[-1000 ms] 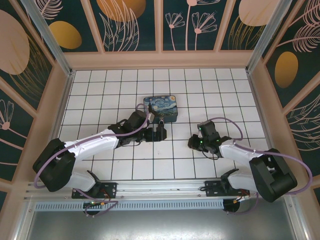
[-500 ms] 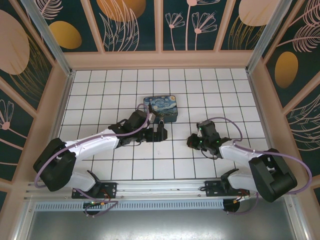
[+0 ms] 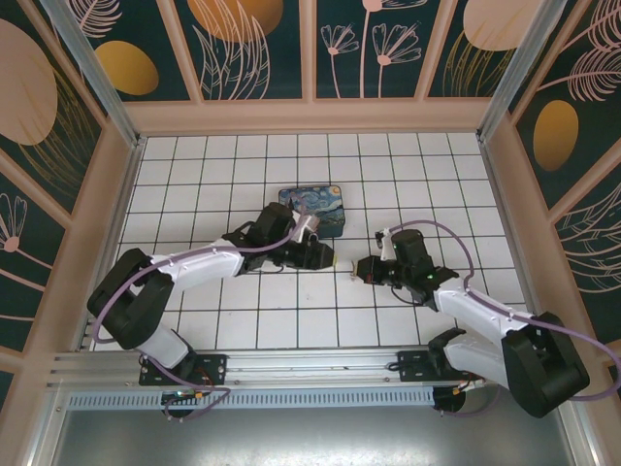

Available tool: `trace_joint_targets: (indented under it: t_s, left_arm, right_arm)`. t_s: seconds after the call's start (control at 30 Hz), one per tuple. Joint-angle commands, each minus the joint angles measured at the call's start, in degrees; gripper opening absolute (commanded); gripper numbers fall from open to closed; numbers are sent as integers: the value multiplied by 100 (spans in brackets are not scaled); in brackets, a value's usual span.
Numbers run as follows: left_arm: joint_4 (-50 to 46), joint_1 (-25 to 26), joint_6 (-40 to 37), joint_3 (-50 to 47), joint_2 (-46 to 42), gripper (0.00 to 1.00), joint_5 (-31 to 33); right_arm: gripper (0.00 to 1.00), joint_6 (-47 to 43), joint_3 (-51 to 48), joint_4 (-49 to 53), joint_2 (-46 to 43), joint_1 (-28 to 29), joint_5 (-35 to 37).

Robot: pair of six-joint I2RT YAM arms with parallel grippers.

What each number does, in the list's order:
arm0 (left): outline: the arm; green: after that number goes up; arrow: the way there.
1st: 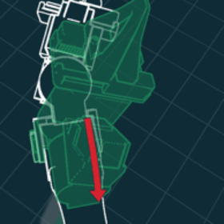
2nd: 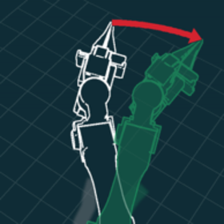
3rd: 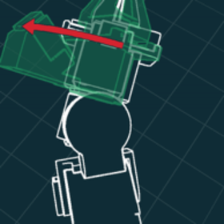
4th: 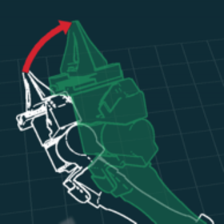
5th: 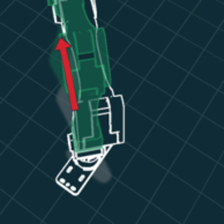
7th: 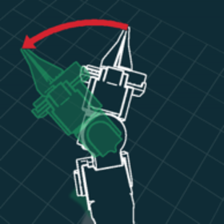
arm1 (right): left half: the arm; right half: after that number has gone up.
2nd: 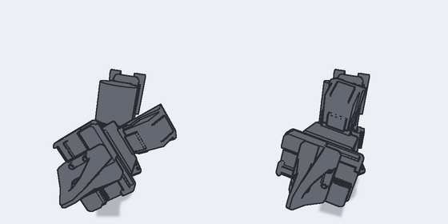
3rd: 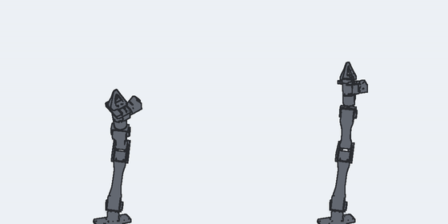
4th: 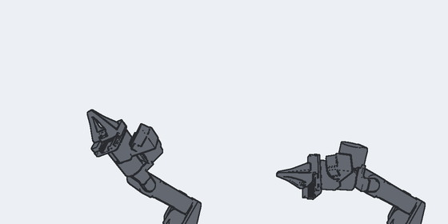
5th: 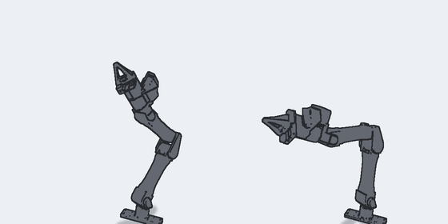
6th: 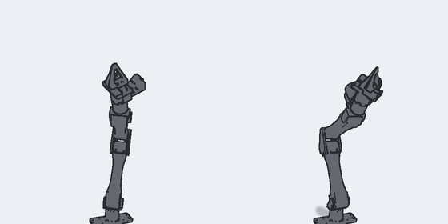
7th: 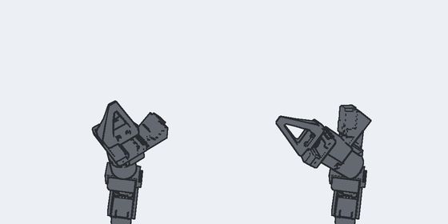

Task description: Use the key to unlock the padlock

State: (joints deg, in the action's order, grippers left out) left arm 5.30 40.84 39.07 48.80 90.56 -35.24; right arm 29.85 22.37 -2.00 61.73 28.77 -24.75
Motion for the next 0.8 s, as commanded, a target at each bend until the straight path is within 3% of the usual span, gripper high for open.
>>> trace_joint_targets:
  t_s: [0.0, 0.1, 0.37, 0.77]
  left_arm:
    - [704, -192, 1, -14, 75, 68, -632]
    - [1386, -195, 412, -162, 99, 62, -961]
    - [1658, -191, 471, -470, 207, 45, -1087]
    - [2350, -197, 835, -742, 130, 36, -1288]
  right_arm:
    - [0, -124, 67, -424, -155, 49, -919]
    - [0, 66, 56, -845, -107, 58, -1315]
    - [0, 537, -22, -1649, -76, 118, -1752]
    - [0, 690, 13, -1866, 107, 223, -1752]
